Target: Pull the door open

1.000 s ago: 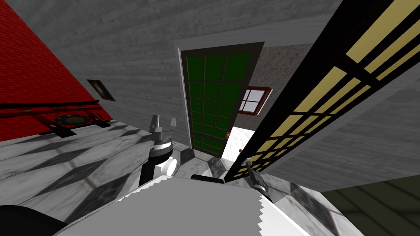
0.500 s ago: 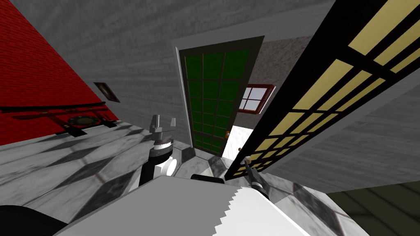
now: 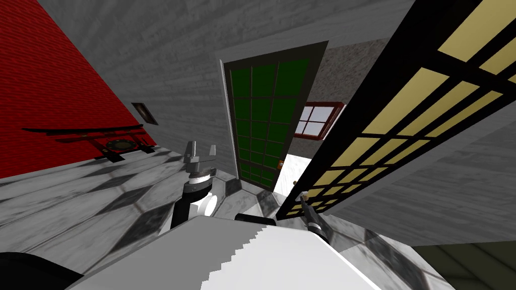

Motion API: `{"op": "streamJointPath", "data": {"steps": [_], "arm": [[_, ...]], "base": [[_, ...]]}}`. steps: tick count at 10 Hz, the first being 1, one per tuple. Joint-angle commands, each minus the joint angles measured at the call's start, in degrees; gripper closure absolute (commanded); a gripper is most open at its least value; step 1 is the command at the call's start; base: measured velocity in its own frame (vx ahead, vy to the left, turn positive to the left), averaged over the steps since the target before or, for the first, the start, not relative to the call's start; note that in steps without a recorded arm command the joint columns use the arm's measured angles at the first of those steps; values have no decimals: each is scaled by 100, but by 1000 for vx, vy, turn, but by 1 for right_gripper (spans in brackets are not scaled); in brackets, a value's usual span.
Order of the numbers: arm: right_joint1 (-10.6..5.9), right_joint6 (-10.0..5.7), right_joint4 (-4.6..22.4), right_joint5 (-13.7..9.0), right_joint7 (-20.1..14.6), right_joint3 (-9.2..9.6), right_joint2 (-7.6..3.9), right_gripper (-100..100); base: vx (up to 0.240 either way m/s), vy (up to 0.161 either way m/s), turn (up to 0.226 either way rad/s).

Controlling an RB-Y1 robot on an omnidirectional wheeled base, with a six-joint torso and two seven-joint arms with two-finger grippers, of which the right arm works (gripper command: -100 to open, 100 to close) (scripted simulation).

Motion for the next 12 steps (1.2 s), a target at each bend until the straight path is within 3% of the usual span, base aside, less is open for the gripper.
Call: {"op": "streamJointPath", "data": {"steps": [1, 4, 5, 7, 9, 10, 12], "arm": [[51, 127, -73, -96, -271, -51, -81, 100], [23, 125, -79, -181, -696, 10, -86, 100], [23, 125, -79, -181, -696, 10, -86, 100], [-10, 122, -87, -281, -1079, 81, -91, 100], [-10, 122, -102, -281, -1147, 81, -91, 100], [-28, 121, -91, -334, -1378, 119, -94, 100], [-28, 121, -91, -334, -1378, 119, -94, 100]], "base": [[-46, -42, 63], [-53, -32, 76], [-25, -22, 37], [-53, -30, 100], [-42, -35, 31], [-51, -42, 77], [-23, -22, 30]]}}
